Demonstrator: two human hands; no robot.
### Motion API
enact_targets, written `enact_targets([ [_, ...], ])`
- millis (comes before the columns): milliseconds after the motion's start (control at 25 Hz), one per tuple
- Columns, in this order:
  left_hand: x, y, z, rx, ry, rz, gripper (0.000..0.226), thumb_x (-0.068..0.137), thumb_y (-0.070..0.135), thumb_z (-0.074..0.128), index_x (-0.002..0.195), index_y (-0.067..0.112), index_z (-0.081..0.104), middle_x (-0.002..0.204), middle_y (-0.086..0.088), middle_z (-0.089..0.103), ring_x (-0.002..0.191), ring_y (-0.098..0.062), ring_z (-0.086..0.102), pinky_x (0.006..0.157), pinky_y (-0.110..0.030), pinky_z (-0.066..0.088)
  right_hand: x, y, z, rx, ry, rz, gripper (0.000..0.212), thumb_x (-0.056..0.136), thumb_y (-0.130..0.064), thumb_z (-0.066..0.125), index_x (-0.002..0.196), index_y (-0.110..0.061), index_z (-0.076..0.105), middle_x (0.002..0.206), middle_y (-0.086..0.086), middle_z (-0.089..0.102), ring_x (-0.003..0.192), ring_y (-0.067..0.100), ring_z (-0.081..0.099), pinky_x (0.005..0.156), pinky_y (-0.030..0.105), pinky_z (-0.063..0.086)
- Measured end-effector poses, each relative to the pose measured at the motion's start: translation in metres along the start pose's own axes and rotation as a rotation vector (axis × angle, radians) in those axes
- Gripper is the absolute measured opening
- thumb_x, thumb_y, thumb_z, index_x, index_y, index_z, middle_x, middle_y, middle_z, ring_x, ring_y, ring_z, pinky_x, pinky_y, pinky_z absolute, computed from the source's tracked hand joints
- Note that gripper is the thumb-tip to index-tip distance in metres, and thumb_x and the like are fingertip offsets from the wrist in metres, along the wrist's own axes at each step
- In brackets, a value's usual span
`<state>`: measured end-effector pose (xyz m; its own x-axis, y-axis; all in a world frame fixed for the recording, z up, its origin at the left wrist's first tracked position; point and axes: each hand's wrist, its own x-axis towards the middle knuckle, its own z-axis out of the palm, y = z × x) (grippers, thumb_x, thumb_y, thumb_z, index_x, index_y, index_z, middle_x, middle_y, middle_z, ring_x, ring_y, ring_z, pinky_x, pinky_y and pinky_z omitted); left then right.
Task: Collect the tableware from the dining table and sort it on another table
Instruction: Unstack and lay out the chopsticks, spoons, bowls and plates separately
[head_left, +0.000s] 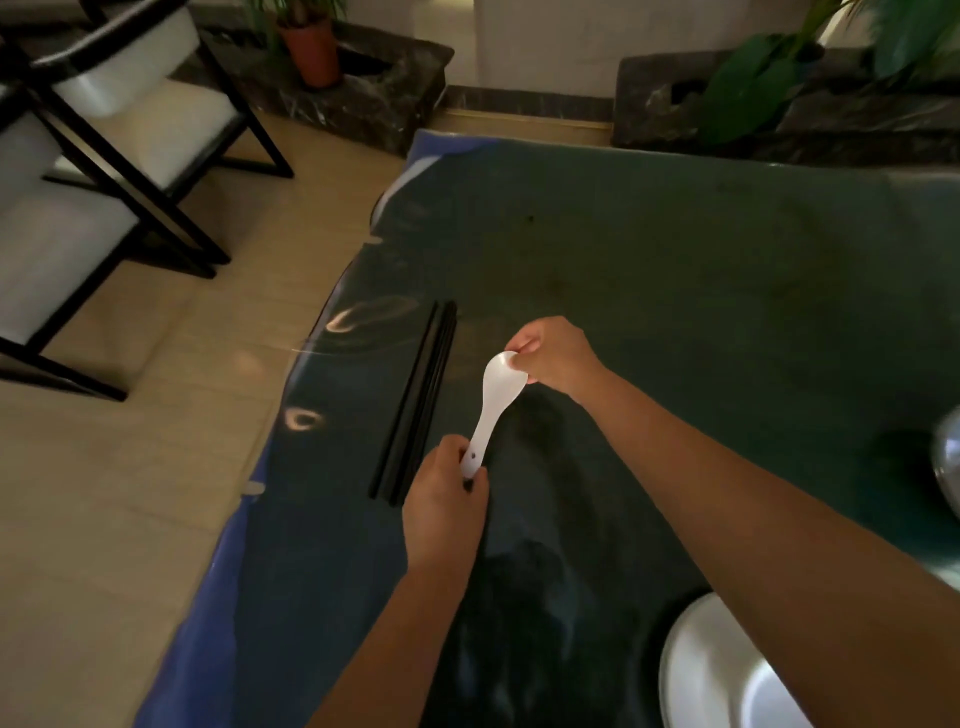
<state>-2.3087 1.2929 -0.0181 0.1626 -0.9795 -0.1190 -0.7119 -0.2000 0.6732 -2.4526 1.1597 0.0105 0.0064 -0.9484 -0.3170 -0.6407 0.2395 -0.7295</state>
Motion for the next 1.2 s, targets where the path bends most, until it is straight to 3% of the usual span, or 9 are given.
enact_targets([
  [160, 0.021, -0.014, 0.018, 0.067, 0.029, -0.075, 0.010, 0.086, 0.020, 0.059, 0.095, 0.017, 0.057, 0.085, 0.005, 0.063, 0.072, -0.010, 0.054, 0.057, -0.021, 0.039, 0.030, 0.006, 0.021, -0.062, -0.022, -0.022, 0.017, 0.080, -0.006, 0.059, 0.090, -0.010, 0.072, 0.097, 0.011, 0.072, 0.085, 0.023, 0.067, 0.081, 0.036, 0.056],
  [280, 0.029, -0.012, 0.028, 0.095, 0.068, -0.029, 0.008, 0.083, 0.021, 0.063, 0.089, 0.016, 0.061, 0.088, 0.006, 0.060, 0.071, -0.010, 0.052, 0.053, -0.022, 0.035, 0.042, 0.012, 0.024, -0.103, 0.017, -0.052, 0.017, 0.081, -0.008, 0.060, 0.092, -0.010, 0.073, 0.099, 0.009, 0.071, 0.090, 0.024, 0.066, 0.083, 0.036, 0.055],
  [480, 0.030, -0.003, 0.045, 0.080, 0.063, -0.034, 0.013, 0.080, 0.025, 0.068, 0.089, 0.019, 0.062, 0.096, 0.009, 0.051, 0.072, -0.008, 0.052, 0.051, -0.021, 0.036, 0.046, 0.033, 0.015, -0.057, 0.071, 0.006, 0.014, 0.081, -0.012, 0.062, 0.091, -0.013, 0.071, 0.098, 0.008, 0.069, 0.083, 0.022, 0.065, 0.075, 0.036, 0.058],
  [640, 0.027, -0.004, 0.051, 0.061, 0.051, -0.031, 0.017, 0.081, 0.026, 0.066, 0.095, 0.021, 0.059, 0.095, 0.009, 0.054, 0.077, -0.008, 0.054, 0.056, -0.023, 0.043, 0.042, 0.042, 0.015, -0.034, 0.087, -0.006, 0.015, 0.082, -0.014, 0.062, 0.095, -0.014, 0.069, 0.096, 0.004, 0.066, 0.083, 0.018, 0.062, 0.070, 0.031, 0.058],
  [800, 0.024, -0.004, 0.043, 0.132, 0.010, -0.003, 0.036, 0.081, 0.031, 0.066, 0.114, 0.020, 0.057, 0.103, 0.004, 0.058, 0.088, -0.012, 0.057, 0.066, -0.028, 0.049, 0.031, 0.044, 0.007, -0.057, 0.073, -0.019, 0.025, 0.081, -0.015, 0.065, 0.105, -0.014, 0.064, 0.103, 0.005, 0.068, 0.088, 0.018, 0.064, 0.079, 0.030, 0.054],
  [920, 0.004, 0.003, 0.029, 0.187, 0.079, 0.198, 0.039, 0.081, 0.024, 0.066, 0.118, 0.012, 0.058, 0.101, -0.004, 0.063, 0.090, -0.021, 0.058, 0.068, -0.030, 0.046, -0.005, 0.048, -0.017, -0.154, 0.066, -0.103, 0.023, 0.083, -0.020, 0.065, 0.106, -0.017, 0.064, 0.105, 0.003, 0.067, 0.090, 0.015, 0.061, 0.077, 0.023, 0.045],
  [1040, -0.041, 0.018, 0.019, 0.217, 0.072, 0.419, 0.034, 0.082, 0.018, 0.065, 0.114, 0.007, 0.062, 0.098, -0.010, 0.067, 0.090, -0.027, 0.062, 0.077, -0.040, 0.050, -0.071, 0.059, -0.050, -0.238, 0.043, -0.191, 0.021, 0.085, -0.021, 0.062, 0.106, -0.018, 0.064, 0.105, 0.003, 0.065, 0.091, 0.017, 0.061, 0.081, 0.030, 0.050],
  [1200, -0.116, 0.039, 0.016, 0.255, 0.041, 0.626, 0.035, 0.084, 0.029, 0.053, 0.112, 0.010, 0.063, 0.100, -0.005, 0.067, 0.092, -0.023, 0.062, 0.085, -0.038, 0.045, -0.180, 0.099, -0.086, -0.526, 0.129, -0.246, 0.026, 0.085, -0.025, 0.059, 0.110, -0.019, 0.063, 0.107, 0.004, 0.063, 0.101, 0.023, 0.058, 0.079, 0.036, 0.050],
])
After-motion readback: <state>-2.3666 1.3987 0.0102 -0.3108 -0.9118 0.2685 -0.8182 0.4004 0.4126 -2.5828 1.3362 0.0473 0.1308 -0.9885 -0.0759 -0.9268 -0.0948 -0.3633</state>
